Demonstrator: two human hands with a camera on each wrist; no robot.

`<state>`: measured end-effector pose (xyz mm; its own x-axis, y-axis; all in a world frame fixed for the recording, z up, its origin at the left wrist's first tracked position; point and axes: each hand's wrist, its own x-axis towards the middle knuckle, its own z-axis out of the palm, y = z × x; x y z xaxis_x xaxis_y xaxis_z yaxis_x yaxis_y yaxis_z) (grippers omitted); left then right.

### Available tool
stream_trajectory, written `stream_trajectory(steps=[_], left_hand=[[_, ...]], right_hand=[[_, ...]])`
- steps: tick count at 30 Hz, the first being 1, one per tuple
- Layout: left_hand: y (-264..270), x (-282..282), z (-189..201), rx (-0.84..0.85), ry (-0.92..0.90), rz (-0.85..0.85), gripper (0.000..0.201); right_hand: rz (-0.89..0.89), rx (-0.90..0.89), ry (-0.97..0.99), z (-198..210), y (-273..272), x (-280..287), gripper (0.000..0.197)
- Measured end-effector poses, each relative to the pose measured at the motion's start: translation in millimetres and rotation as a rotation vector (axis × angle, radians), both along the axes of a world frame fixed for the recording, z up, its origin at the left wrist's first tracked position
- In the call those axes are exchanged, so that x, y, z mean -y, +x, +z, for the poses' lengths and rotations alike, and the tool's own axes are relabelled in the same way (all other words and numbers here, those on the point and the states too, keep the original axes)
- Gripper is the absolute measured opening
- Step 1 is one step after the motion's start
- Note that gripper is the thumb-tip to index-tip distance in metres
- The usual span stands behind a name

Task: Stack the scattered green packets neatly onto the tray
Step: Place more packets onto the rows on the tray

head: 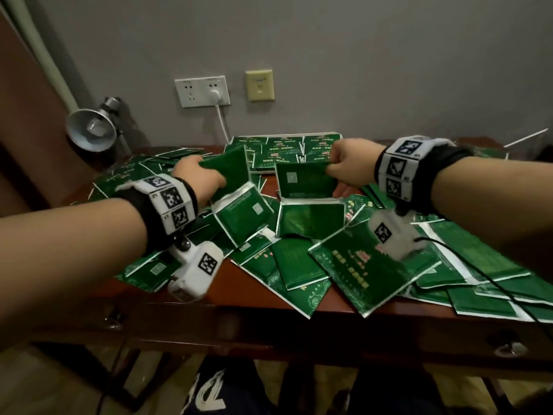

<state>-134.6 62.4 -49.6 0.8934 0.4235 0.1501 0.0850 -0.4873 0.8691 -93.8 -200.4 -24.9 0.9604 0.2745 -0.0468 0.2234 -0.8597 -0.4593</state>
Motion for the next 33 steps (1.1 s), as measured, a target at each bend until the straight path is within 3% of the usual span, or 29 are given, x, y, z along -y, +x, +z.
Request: stream_trajectory(steps=[1, 3, 6, 8, 9, 12, 14, 16, 19, 26, 33], left_hand=[[1.1, -7.0, -5.2, -0.029, 0.132, 0.032, 0.022], [0.5, -14.6, -14.1, -0.078, 0.420, -0.005, 0.022], [-1.1, -19.5, -23.4, -0.234, 0.608, -0.353, 0.035], [-5.5, -18.1, -20.7, -0.410, 0.712, -0.534, 0.036], [-6.3, -17.0, -18.8, -0.476, 0.725, -0.581, 0.036], [-5.1, -14.2, -21.1, -0.562, 0.689, -0.574, 0.045], [-1.1, -12.6, -31.4, -0.586, 0.854, -0.483, 0.078], [1.8, -9.0, -44.3, -0.569, 0.988, -0.379, 0.104], [7.5, -2.5, -54.2, -0.558, 0.993, -0.288, 0.115], [10.1, 2.1, -39.5, -0.503, 0.836, -0.405, 0.087], [28.7, -17.3, 1.6, -0.355, 0.817, -0.453, 0.086]], right_hand=[[0.027, 0.024, -0.057, -3.5, -3.6, -0.3, 0.006], [0.113, 0.078, -0.251, -8.2, -10.0, 0.4, 0.012], [0.266, -0.025, -0.504, -16.5, -15.1, -0.1, 0.012], [0.252, -0.049, -0.498, -20.8, -14.7, -2.1, 0.005], [0.233, -0.026, -0.483, -23.2, -13.0, -3.9, 0.012], [0.221, 0.028, -0.540, -31.2, -0.6, -12.3, 0.047], [0.250, 0.022, -0.592, -35.5, 3.2, -19.8, 0.063], [0.282, 0.012, -0.609, -37.9, 3.4, -26.4, 0.067], [0.314, -0.025, -0.609, -42.2, 4.5, -34.6, 0.070], [0.375, 0.023, -0.584, -43.0, 11.5, -40.8, 0.053], [0.300, 0.047, -0.500, -5.1, 33.0, -30.2, 0.045]])
